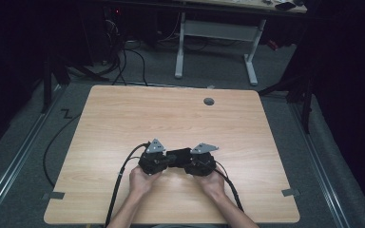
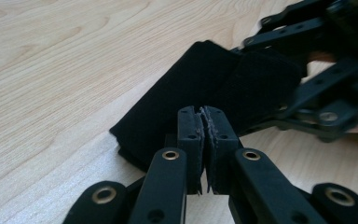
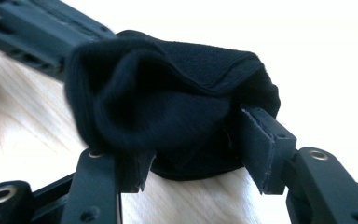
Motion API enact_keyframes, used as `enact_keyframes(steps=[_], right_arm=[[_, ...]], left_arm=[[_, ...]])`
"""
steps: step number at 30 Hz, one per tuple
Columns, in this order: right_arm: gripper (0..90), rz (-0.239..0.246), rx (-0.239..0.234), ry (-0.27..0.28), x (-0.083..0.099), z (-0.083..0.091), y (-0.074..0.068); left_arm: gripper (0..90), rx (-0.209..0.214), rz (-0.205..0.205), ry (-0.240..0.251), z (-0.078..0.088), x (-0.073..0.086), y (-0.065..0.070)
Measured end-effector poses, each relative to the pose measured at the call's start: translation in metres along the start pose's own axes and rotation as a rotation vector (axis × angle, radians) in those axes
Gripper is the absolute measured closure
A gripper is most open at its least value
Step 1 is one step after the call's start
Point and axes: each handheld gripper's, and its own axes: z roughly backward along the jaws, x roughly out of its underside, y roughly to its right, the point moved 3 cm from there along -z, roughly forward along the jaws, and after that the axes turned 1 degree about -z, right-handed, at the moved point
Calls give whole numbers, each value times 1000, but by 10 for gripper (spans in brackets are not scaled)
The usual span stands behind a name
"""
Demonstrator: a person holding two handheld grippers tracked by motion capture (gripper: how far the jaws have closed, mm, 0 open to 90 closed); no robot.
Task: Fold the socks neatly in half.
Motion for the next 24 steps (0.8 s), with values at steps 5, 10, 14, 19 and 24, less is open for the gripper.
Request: enact_keyframes(steps=[5,10,14,19,24], right_arm=[[462,31,7,-10,4,19,-1],[677,32,-27,19,4,46,3],[800,56,-46,51,-4,67,1],[804,67,-47,106,-24,77,0],[791,58,-51,96,-41,63,1]], left_arm=[[852,-17,-8,0,-2,-1,-1],[806,-13,-7,10,-1,-2,1],[716,3,-5,29,3,-3,1],[636,-1,10,61,10,-9,1],[595,-4,38,114,17,-22,-2]])
